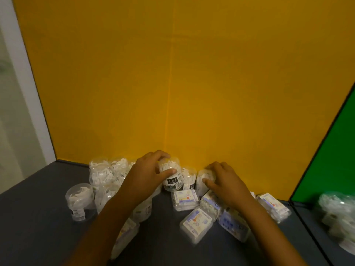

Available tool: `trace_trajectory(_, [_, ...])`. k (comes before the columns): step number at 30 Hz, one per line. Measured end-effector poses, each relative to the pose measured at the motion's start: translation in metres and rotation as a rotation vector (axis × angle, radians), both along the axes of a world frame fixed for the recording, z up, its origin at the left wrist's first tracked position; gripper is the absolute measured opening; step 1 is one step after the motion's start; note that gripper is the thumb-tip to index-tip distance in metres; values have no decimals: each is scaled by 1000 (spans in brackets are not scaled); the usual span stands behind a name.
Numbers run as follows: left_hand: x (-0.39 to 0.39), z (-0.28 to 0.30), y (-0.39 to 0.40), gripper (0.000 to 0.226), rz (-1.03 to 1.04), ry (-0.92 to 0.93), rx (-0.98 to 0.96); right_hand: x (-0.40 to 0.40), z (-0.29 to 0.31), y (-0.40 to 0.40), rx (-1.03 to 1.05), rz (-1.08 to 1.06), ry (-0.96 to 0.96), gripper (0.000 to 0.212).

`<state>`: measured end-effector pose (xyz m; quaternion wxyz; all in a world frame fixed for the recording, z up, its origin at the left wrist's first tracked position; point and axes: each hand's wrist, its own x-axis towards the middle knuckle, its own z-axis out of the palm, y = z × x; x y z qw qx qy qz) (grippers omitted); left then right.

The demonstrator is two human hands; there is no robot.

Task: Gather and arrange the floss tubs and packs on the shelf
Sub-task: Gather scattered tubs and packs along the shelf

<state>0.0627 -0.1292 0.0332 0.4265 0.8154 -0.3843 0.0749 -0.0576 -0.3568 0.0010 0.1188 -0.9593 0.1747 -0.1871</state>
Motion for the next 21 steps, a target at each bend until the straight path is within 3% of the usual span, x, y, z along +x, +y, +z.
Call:
trace_trajectory(9, [-4,-6,7,35,0,19,-128,9,-11,16,42,-105,-58,49])
trace_trajectory(21, [-52,13,1,32,-46,69,-238,-62,38,16,186,-169,-409,65])
